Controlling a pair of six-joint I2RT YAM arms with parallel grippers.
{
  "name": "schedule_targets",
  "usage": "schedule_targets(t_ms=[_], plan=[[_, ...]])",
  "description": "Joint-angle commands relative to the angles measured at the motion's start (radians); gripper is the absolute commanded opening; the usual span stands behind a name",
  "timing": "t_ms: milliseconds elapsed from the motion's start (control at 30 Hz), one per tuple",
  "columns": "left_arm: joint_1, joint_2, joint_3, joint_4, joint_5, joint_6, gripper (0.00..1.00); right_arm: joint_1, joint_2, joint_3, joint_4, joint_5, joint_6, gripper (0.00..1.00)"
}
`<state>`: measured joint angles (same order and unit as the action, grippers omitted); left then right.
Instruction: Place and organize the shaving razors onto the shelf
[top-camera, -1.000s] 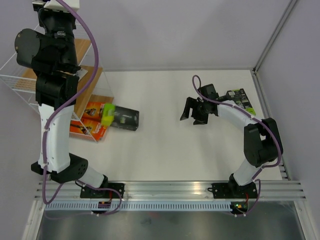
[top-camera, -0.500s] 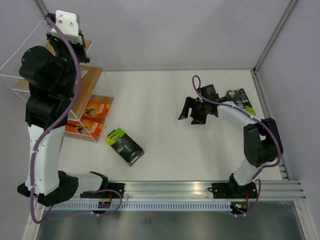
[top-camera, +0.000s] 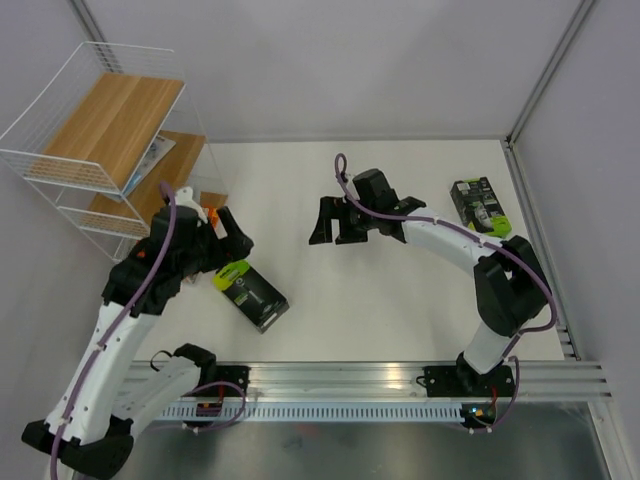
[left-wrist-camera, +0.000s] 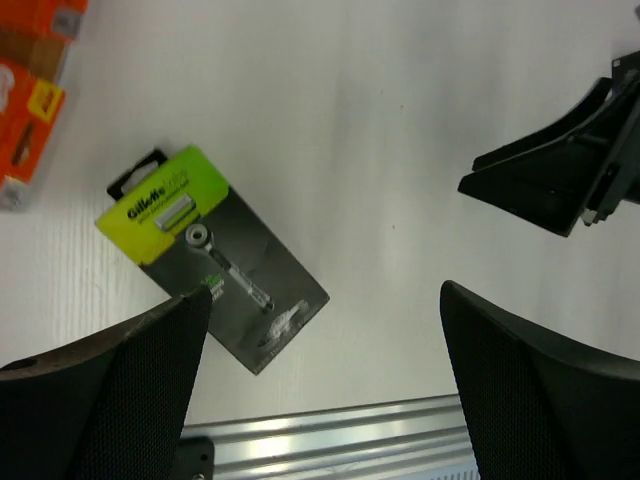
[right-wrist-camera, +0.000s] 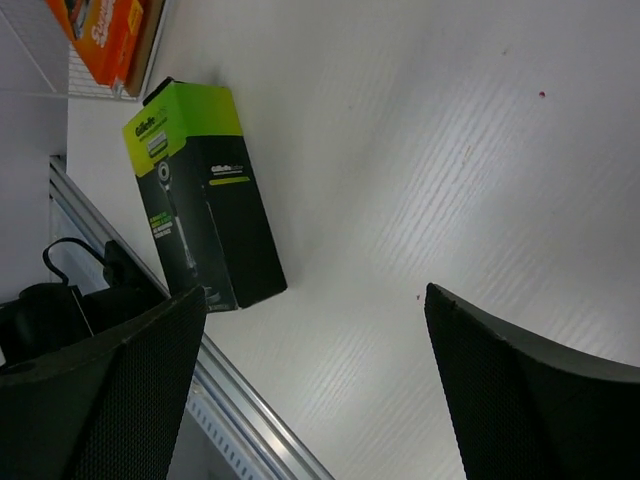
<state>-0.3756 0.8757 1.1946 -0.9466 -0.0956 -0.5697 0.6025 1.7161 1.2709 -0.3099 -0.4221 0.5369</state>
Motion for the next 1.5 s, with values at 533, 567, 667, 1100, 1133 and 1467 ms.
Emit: schedule_targets(t_ms=[533,567,667,1100,1133,1467], plan=[[-0.002,-0.161,-0.723,0.276,-0.076,-0.530,0.97,0.201,-0.006,-0.321,0.273,0.192,0.341,0.93],[-0.005,-0.156,-0.745,0.331,-0.060,-0.524,0.97,0.201,-0.004,-0.320,0.282,0.194,0.334,0.93],[-0.013,-0.130,-0.826,0.578,-0.020,-0.506,0.91,0.201,0.020,-0.308,0.301,0.195,0.330,0.93],[-0.432,0.478,-0.530,0.891,-0.147,-0.486,0.55,0.100,-0.144,-0.384,0.103,0.416,0.334,0.95],[-0.443,0.512,-0.491,0.887,-0.141,-0.473,0.54,0.050,-0.186,-0.398,0.079,0.416,0.340,0.95],[-0.295,0.436,-0.224,0.672,-0.158,-0.194,0.86,-0.066,-0.453,-0.508,-0.035,0.483,0.437,0.97]])
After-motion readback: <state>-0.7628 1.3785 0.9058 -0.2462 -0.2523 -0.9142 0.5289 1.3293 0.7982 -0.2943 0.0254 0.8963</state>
